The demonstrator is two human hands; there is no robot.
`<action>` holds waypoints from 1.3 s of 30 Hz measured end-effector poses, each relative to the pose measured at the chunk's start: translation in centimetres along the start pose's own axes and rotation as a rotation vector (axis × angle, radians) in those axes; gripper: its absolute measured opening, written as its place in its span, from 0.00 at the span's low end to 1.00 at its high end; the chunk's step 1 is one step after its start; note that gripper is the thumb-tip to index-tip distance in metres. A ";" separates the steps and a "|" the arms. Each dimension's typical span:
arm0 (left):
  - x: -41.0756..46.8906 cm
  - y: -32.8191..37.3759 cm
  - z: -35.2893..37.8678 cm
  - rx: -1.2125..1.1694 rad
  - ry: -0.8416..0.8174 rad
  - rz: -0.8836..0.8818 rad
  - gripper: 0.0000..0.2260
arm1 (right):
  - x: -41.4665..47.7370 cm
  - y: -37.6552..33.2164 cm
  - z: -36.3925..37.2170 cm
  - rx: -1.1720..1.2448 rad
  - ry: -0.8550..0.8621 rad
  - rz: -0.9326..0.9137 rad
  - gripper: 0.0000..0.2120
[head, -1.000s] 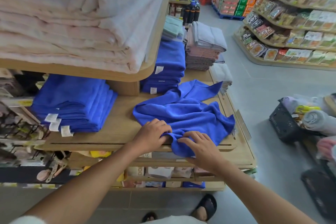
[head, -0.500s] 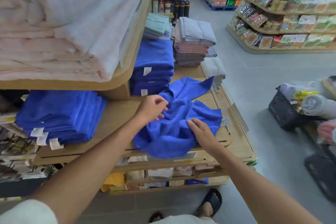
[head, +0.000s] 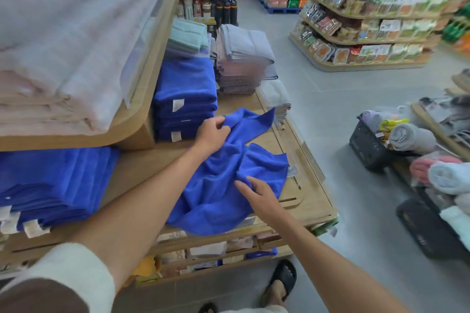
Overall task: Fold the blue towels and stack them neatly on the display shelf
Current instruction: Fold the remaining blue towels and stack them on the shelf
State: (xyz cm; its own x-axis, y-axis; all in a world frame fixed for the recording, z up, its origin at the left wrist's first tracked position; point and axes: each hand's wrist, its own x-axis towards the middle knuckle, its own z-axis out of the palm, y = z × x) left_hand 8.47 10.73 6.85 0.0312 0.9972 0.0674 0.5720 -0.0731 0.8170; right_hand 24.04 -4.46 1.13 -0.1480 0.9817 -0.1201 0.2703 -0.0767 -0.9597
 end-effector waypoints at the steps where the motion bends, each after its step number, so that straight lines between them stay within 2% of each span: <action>1: -1.1 -0.2 -0.5 0.050 -0.001 0.123 0.05 | -0.1 0.1 -0.1 0.031 0.005 0.018 0.25; 3: -3.5 -1.5 -1.5 0.258 -0.096 0.332 0.16 | -0.3 0.3 -0.1 0.038 0.033 0.023 0.26; 4: -4.5 -2.3 -1.9 0.402 -0.189 0.369 0.22 | -0.3 0.4 0.0 0.041 0.038 0.015 0.28; 5: -5.4 -3.1 -2.3 0.537 -0.286 0.357 0.24 | -0.4 0.4 0.2 0.043 0.039 0.005 0.29; 7: -6.3 -4.5 -2.8 0.679 -0.410 0.276 0.23 | -0.3 0.4 0.3 -0.003 0.042 -0.038 0.24; 10: -6.9 -5.1 -3.2 0.672 -0.371 0.220 0.19 | 0.0 0.1 0.4 -0.120 0.054 -0.083 0.13; 13: -7.6 -4.5 -2.4 0.558 -0.243 0.499 0.13 | -0.5 -0.2 0.6 -0.029 0.083 -0.059 0.11; 15: -7.8 -3.9 -1.6 0.492 -0.360 0.619 0.12 | -1.3 -0.4 0.8 0.050 0.105 -0.055 0.17; 17: -7.6 -3.8 -0.9 0.549 -0.531 0.593 0.15 | -2.1 -1.0 0.6 0.075 0.094 -0.043 0.21; 19: -7.2 -4.3 -0.7 0.578 -0.587 0.543 0.17 | -2.1 -1.6 -0.1 0.039 0.072 -0.026 0.22; 20: -7.0 -4.6 -0.6 0.546 -0.576 0.534 0.16 | -2.0 -1.9 -0.5 -0.009 0.053 -0.028 0.20; 23: -6.7 -5.0 -0.4 0.414 -0.513 0.506 0.08 | -1.8 -2.7 -1.6 -0.115 0.038 -0.044 0.05; 25: -6.6 -5.2 -0.1 0.275 -0.456 0.404 0.04 | -1.9 -3.2 -2.2 -0.073 0.057 -0.057 0.09; 27: -6.5 -5.0 -0.1 0.099 -0.363 0.259 0.04 | -2.0 -4.0 -2.6 -0.068 0.044 -0.097 0.09; 30: -6.4 -3.8 -0.6 -0.156 -0.241 0.126 0.09 | -1.4 -5.4 -3.2 -0.069 -0.012 -0.123 0.10; 33: -6.8 -1.8 -1.9 -0.375 -0.216 0.021 0.09 | -0.3 -7.5 -3.5 -0.151 -0.027 -0.145 0.11; 36: -7.8 0.2 -3.4 -0.517 -0.286 -0.011 0.10 | 0.8 -9.7 -3.6 -0.212 0.113 -0.237 0.13; 39: -8.7 2.3 -5.1 -0.517 -0.268 0.006 0.09 | 2.1 -11.3 -3.9 -0.264 0.238 -0.280 0.10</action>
State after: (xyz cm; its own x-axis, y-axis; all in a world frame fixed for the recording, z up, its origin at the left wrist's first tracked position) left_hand 5.39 1.81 11.07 0.2776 0.9605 -0.0196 0.0991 -0.0084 0.9950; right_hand 24.35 -0.87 12.68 -0.0354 0.9733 0.2266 0.4893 0.2146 -0.8453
